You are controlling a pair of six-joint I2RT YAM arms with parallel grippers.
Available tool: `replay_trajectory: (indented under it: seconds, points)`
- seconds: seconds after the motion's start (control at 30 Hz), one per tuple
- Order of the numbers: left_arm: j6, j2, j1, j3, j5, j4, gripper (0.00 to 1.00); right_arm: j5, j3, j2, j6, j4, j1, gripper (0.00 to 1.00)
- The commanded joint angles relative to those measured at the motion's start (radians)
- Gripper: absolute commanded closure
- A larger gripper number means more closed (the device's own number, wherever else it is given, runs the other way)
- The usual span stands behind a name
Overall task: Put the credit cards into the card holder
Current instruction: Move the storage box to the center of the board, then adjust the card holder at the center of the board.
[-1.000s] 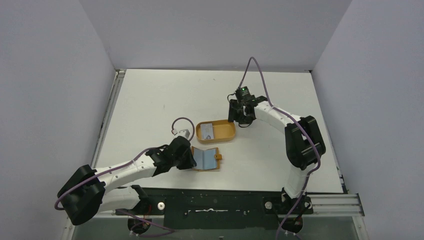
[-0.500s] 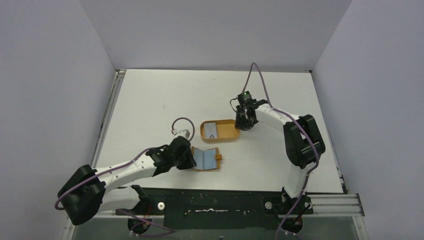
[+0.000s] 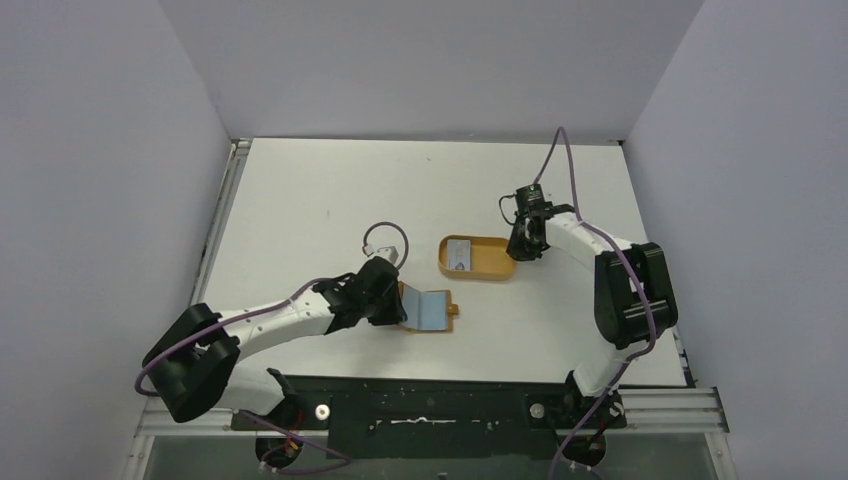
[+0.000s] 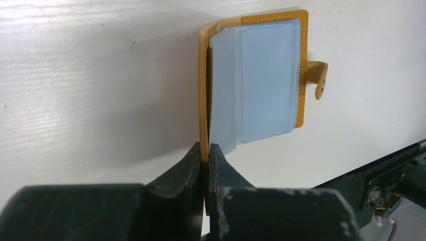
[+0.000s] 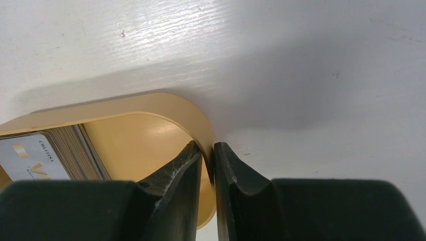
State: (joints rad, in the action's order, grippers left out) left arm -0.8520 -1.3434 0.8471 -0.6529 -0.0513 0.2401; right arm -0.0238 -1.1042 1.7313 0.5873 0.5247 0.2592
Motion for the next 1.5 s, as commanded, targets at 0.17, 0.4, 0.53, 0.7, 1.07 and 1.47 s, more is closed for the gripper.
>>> replay_trajectory:
  seconds: [0.17, 0.4, 0.53, 0.7, 1.07, 1.47]
  points:
    - [0.045, -0.037, -0.006, -0.102, -0.007, -0.004, 1.0, -0.035, 0.008, -0.072, 0.044, -0.026, -0.006, 0.69]
    - [0.058, -0.026, -0.008, -0.128, -0.013, 0.039, 1.0, -0.076, 0.0, -0.266, 0.041, 0.063, 0.039, 0.35]
    - [0.037, -0.01, -0.008, -0.093, 0.015, -0.017, 1.0, -0.063, 0.037, -0.421, -0.002, 0.017, 0.221, 0.37]
    - [0.007, -0.022, -0.018, -0.063, 0.051, -0.107, 1.0, -0.005, 0.082, -0.438, 0.029, -0.078, 0.528, 0.43]
    - [-0.006, -0.102, -0.08, -0.06, 0.161, -0.136, 1.0, 0.0, 0.155, -0.214, 0.205, -0.27, 0.609, 0.62]
    - [-0.006, -0.064, -0.08, -0.027, 0.131, -0.112, 0.91, -0.054, 0.187, -0.109, 0.183, -0.237, 0.601, 0.68]
